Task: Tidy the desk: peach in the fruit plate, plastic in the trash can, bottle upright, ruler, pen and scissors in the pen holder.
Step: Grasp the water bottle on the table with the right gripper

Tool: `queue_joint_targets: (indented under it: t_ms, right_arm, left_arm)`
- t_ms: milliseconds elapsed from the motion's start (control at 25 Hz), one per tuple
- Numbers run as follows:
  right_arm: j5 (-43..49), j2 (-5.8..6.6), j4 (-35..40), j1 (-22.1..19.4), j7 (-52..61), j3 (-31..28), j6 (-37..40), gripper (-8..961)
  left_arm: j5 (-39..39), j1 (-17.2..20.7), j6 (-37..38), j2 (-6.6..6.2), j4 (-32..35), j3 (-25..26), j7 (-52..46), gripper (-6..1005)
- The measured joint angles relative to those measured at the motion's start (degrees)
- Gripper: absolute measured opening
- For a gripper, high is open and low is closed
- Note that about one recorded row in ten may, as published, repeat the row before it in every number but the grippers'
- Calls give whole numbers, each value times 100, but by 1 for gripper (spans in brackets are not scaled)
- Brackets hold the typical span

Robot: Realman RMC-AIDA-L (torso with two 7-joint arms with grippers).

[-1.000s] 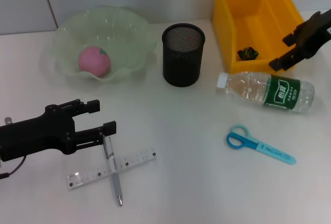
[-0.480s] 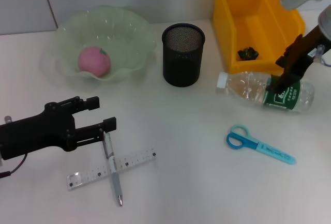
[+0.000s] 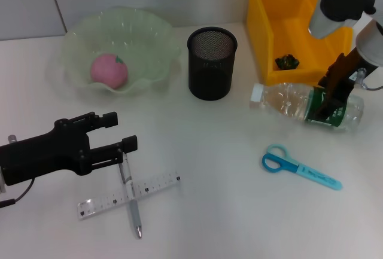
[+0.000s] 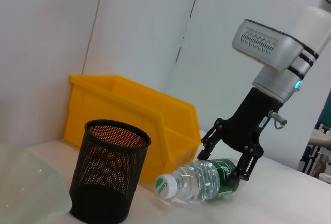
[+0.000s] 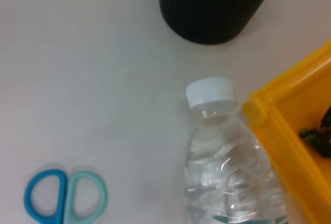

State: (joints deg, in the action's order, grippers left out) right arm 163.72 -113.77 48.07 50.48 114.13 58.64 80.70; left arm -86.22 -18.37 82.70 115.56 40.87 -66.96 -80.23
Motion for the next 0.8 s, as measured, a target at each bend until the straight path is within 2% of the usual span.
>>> queue_joint_targets:
  t_ms: [160, 200, 240, 400, 800]
  right_arm:
    - [14, -36, -156, 11, 0, 120, -131, 826]
    - [56, -105, -160, 6, 0, 166, -191, 826]
    - [56, -105, -160, 6, 0, 166, -191, 826]
    - [196, -255, -148, -2, 1, 183, -242, 824]
    - [212, -321, -190, -14, 0, 242, -296, 821]
  left_arm:
    - [0, 0, 1, 1, 0, 0, -1, 778]
    - [0, 0, 4, 1, 0, 0, -1, 778]
    - [0, 0, 4, 1, 0, 0, -1, 778]
    - [0, 0, 4, 1, 0, 3, -2, 778]
    - [0, -9, 7, 1, 12, 9, -1, 778]
